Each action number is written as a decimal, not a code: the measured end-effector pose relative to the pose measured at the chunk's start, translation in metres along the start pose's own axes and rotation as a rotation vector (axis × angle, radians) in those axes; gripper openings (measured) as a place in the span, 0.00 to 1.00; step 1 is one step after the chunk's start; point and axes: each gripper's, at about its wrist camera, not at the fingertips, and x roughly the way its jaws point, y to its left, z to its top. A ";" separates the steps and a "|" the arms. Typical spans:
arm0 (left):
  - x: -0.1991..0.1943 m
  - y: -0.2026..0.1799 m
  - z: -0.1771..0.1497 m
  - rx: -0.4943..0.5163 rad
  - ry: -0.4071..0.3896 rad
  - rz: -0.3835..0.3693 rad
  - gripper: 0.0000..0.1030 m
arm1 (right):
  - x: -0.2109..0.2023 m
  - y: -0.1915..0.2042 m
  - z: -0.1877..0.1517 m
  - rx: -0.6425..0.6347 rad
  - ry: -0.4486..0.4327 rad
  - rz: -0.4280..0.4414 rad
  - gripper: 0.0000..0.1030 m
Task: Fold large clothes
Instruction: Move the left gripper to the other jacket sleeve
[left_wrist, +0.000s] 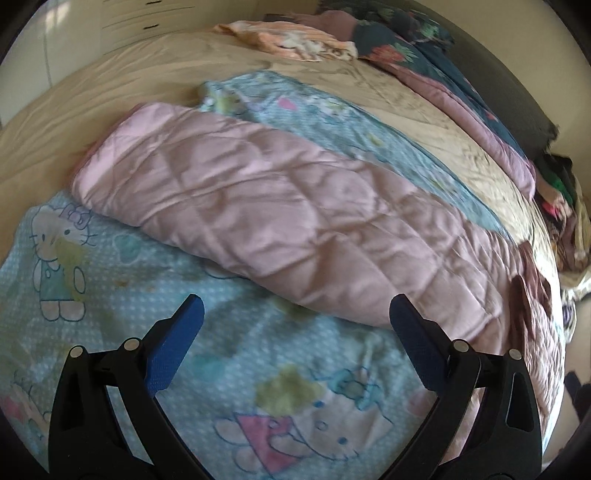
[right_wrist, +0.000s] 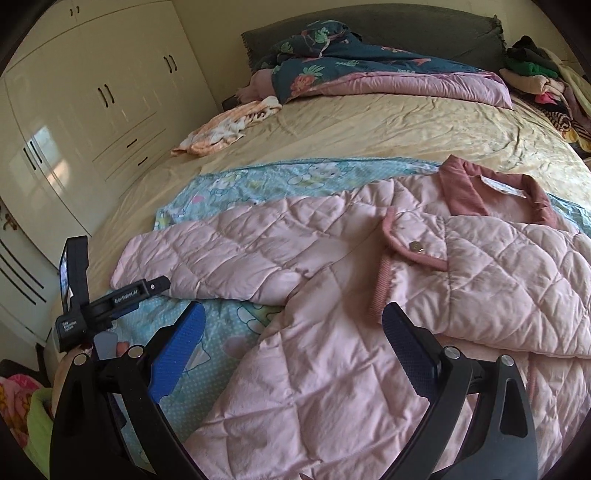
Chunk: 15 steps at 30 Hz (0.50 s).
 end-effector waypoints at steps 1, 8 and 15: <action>0.003 0.007 0.002 -0.019 -0.003 0.002 0.91 | 0.002 0.001 0.000 -0.001 0.003 0.001 0.93; 0.020 0.040 0.014 -0.119 -0.011 0.005 0.91 | 0.010 0.004 -0.002 0.004 0.019 0.010 0.93; 0.037 0.073 0.027 -0.228 -0.027 -0.017 0.91 | 0.015 -0.003 -0.005 0.023 0.030 0.005 0.93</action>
